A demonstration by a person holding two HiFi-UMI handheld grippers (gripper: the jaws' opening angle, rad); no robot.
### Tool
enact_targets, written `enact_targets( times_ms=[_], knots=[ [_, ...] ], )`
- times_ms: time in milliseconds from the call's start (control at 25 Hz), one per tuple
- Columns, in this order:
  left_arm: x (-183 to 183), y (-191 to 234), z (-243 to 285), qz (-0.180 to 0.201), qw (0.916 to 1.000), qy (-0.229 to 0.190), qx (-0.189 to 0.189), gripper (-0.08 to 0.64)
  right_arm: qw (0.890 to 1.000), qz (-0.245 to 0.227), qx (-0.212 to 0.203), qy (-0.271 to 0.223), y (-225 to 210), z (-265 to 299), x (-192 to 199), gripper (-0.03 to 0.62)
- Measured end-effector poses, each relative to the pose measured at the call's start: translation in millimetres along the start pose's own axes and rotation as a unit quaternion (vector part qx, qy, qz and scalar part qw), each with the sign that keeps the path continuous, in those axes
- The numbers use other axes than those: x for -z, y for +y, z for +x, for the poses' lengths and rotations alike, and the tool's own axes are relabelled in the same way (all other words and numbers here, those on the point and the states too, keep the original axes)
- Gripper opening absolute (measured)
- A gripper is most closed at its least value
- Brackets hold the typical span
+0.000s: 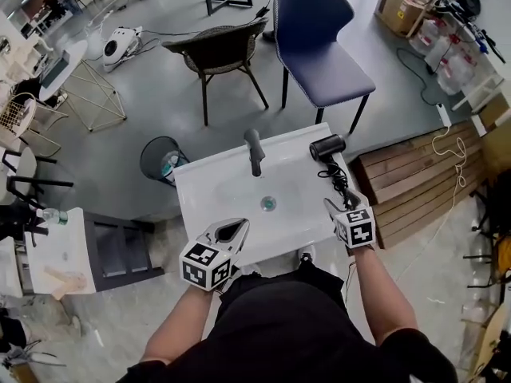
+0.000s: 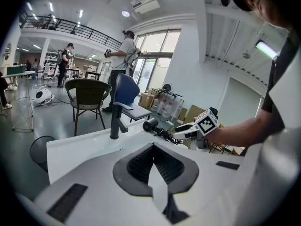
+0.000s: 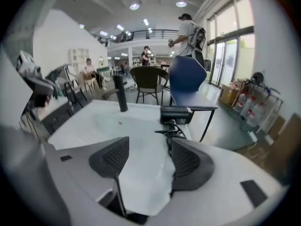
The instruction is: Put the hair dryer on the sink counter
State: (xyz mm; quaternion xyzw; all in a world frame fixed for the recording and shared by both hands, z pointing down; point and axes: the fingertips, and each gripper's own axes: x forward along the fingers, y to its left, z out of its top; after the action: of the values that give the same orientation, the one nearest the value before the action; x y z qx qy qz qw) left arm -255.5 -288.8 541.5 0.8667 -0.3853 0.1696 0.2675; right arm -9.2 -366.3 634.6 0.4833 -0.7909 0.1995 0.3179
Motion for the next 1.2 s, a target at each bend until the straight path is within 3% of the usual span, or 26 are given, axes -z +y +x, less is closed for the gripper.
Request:
enact_targets(
  times_ms=[80,120,160,200,360,480,640,800,1000,1200],
  knots=[
    [1,-4,-5,0.006,0.9999,-0.002,0.013,0.0,0.994,0.08,-0.054,-0.058,32,-25,-10,0.265],
    [2,-6,-9,0.008,0.9998,-0.002,0.02,0.0,0.987,0.111,-0.078,-0.083,49,-37,-15,0.228],
    [4,-8,-12,0.011,0.9996,-0.002,0.027,0.0,0.981,0.135,-0.097,-0.104,65,-49,-20,0.132],
    [6,-11,-15,0.015,0.9993,-0.002,0.034,0.0,0.975,0.151,-0.113,-0.122,80,-59,-24,0.045],
    [12,-21,-23,0.031,0.9982,-0.002,0.052,0.0,0.954,0.172,-0.172,-0.174,132,-91,-44,0.003],
    [11,-28,-32,0.03,0.9982,-0.012,0.05,0.0,0.949,0.146,-0.211,-0.185,161,-108,-57,0.002],
    [10,-39,-38,0.028,0.999,-0.022,0.027,0.0,0.952,0.075,-0.24,-0.173,178,-116,-62,0.002],
    [12,-56,-38,0.01,0.9993,-0.036,-0.007,0.0,0.951,0.033,-0.264,-0.159,173,-122,-59,0.002],
    [15,-90,-31,-0.024,0.9967,-0.062,-0.045,0.0,0.941,-0.001,-0.303,-0.153,156,-148,-48,0.002],
    [19,-137,-25,-0.031,0.993,-0.087,-0.075,0.0,0.932,-0.03,-0.328,-0.149,136,-175,-23,0.002]
  ],
)
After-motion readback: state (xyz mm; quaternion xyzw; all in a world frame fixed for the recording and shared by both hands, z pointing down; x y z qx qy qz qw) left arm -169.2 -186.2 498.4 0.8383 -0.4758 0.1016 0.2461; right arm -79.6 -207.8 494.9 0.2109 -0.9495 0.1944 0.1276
